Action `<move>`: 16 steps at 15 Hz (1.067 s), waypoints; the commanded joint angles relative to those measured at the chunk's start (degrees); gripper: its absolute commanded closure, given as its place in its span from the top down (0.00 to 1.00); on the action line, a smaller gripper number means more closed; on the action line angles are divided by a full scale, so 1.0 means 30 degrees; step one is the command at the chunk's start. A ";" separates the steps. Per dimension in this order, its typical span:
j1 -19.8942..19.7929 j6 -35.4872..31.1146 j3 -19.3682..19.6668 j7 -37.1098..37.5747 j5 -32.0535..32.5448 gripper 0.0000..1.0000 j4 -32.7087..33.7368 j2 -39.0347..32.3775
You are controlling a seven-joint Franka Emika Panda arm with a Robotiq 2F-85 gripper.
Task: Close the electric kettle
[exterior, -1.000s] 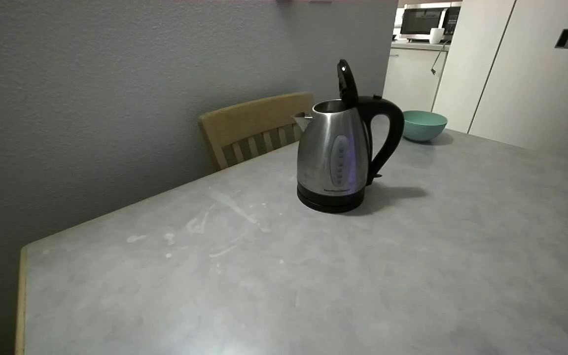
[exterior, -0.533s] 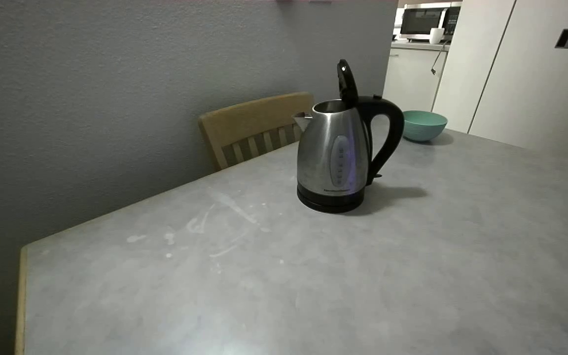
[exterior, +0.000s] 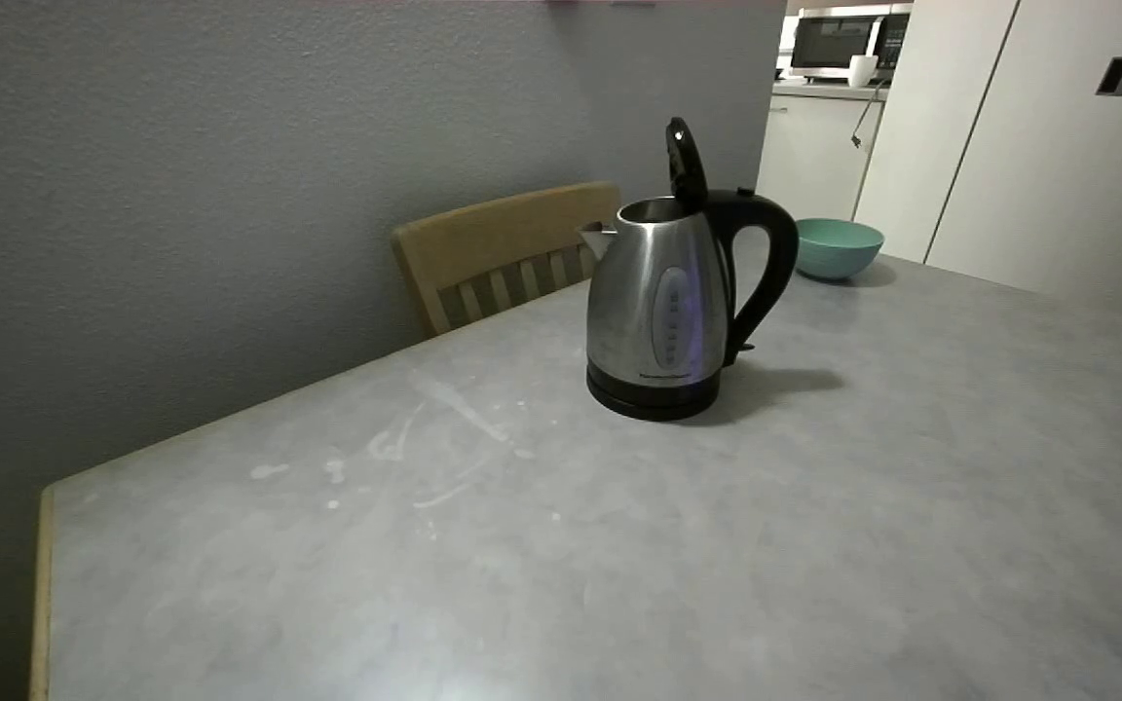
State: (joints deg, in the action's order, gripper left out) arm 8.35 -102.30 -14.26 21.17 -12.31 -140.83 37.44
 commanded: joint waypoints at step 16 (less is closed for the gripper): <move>-0.1316 -0.5425 0.1336 -0.0552 0.0636 1.00 -0.0777 0.0070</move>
State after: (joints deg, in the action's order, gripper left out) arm 7.01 -117.30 -12.22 20.95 -11.80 -143.93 38.91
